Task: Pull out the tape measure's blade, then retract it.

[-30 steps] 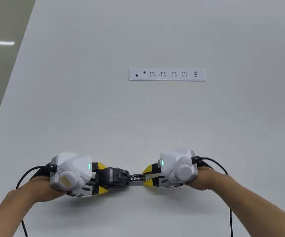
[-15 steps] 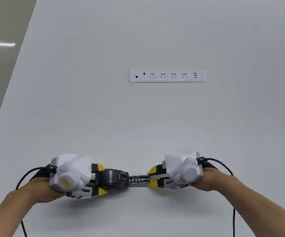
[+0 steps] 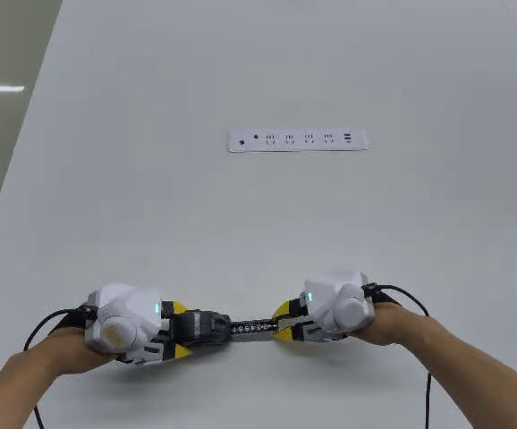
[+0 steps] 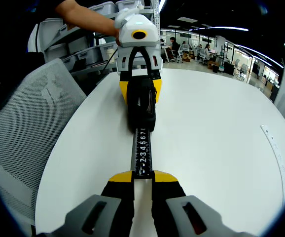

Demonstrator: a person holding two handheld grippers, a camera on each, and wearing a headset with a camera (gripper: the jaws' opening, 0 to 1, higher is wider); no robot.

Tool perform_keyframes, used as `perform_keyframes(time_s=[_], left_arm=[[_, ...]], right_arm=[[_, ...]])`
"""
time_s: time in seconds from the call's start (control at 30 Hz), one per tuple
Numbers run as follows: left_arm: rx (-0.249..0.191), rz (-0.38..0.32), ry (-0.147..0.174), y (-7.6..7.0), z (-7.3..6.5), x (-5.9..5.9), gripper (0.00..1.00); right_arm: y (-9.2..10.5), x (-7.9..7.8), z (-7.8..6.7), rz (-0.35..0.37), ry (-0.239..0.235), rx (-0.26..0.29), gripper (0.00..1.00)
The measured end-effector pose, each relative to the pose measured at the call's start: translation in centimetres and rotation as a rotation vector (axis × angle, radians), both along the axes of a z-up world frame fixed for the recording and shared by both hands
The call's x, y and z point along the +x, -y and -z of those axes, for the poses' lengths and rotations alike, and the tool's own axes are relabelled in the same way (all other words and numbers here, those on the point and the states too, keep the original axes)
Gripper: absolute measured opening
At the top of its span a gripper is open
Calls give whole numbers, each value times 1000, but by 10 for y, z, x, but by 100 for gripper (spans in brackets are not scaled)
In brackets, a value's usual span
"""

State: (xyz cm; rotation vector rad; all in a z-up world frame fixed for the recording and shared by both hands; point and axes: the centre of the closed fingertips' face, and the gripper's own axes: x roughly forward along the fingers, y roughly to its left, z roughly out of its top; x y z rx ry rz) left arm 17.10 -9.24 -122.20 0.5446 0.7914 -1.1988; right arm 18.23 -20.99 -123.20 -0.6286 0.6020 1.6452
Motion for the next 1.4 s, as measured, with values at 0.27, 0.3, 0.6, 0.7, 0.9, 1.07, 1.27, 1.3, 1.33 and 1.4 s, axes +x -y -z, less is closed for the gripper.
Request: perform_keyframes(time_s=[0.27,0.3,0.6,0.7,0.9,1.07,1.27,1.3,1.33,1.4], left_arm=[[4,2,0,0,0,0,28],[4,2,0,0,0,0,28],[4,1,0,0,0,0,28],[5,1,-1,0,0,0,28],[7,0,0,-1,0,0,28],[10,1,-2,-1,0,0,28],[12,2,-4,0,0,0,28],[12,2,-4,0,0,-1,28],[12,2,-4,0,-1,0,28],[13,2,-5,1,-1,0,28]], right_arm=[[8,0,-1,5,-4,-5,10],[10,1,-1,6,-4,-5,10],[20,2,1,14,-8,-10,10],[23,3,1,15,-8,-12,10],[29,3,-1,17,-3,-10,10],[33,3,-2,18,-1,-12,10],[39,4,-1,21,-4,-13,10],[40,4,0,21,-3,-14,10],[41,4,-1,22,-4,-14,10],[43,4,-1,25,-7,-14,10]])
